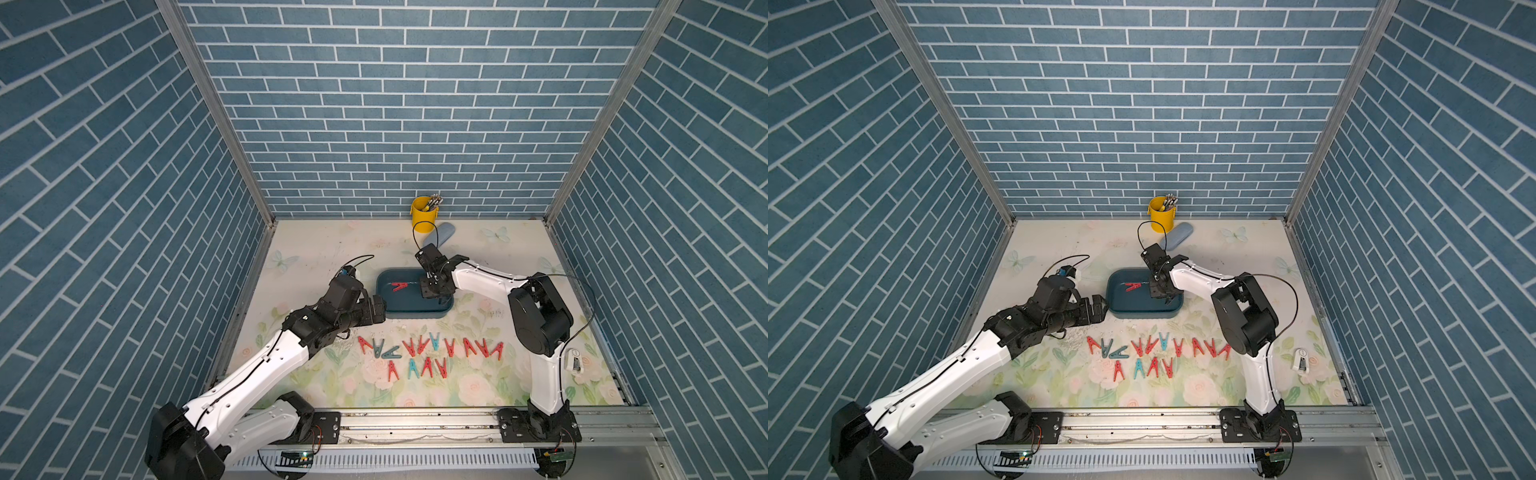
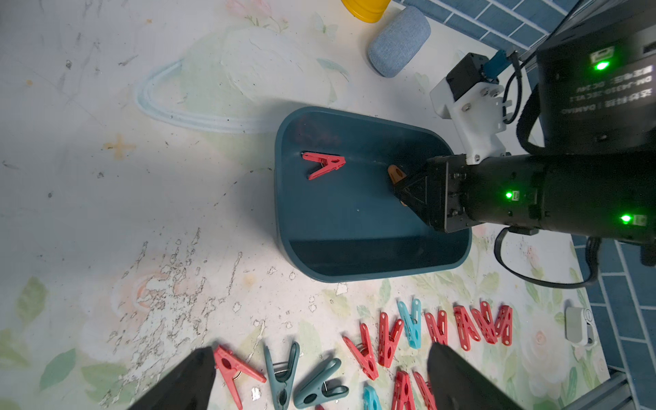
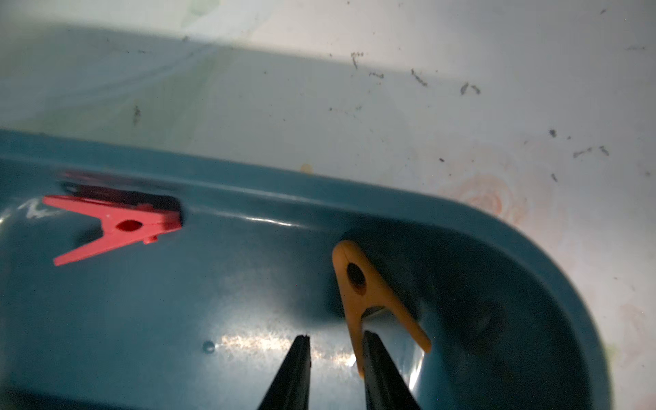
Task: Take the clothespins out of the storage box
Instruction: Pick up the clothespin from the storage box.
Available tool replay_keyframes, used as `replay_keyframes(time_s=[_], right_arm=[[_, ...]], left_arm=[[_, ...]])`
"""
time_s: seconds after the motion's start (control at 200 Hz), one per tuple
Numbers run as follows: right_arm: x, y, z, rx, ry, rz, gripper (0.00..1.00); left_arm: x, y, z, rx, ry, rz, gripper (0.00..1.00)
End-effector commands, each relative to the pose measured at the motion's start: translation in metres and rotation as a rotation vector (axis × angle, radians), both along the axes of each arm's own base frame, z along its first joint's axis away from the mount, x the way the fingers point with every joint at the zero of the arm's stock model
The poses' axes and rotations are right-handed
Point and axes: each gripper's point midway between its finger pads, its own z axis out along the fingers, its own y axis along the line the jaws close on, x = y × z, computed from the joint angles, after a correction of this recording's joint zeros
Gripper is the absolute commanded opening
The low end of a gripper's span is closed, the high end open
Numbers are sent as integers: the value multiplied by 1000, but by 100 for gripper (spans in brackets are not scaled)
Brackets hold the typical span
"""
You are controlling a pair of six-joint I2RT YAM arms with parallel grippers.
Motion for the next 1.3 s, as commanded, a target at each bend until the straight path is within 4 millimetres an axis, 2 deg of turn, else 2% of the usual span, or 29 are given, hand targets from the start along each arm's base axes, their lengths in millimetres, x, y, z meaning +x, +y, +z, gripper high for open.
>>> replay_keyframes(time_s=[0.0,0.185,0.465,0.57,0.65,0.785,0.985,1.115,1.295], right_arm=[[-6,-10,-16,-49,31,6,28],[-11,-14,-26,-49,54,-7,27],[-8,-13,-29,-43,49,-8,25],[-7,-11,-26,-36,42,-7,14],[-5,-8,-17,-19,27,-4,7],[-4,-4,2,9,-1,-8,0],[-12,2,36,59,-32,-25,0],[-26,0,56,95,-53,-49,0],[-62,-5,74,139,-57,-77,0]], left_arm=[[0,-5,8,-31,-22,-33,100],[-3,-13,9,-58,-23,-75,100],[-6,-11,9,-62,-24,-73,100],[-7,-10,9,-63,-24,-75,100],[-7,-10,9,-62,-24,-73,100],[-8,-10,8,-66,-27,-76,99],[-5,-13,8,-67,-40,-88,100],[-2,-15,9,-59,-55,-98,99],[5,-20,11,-42,-73,-126,100]])
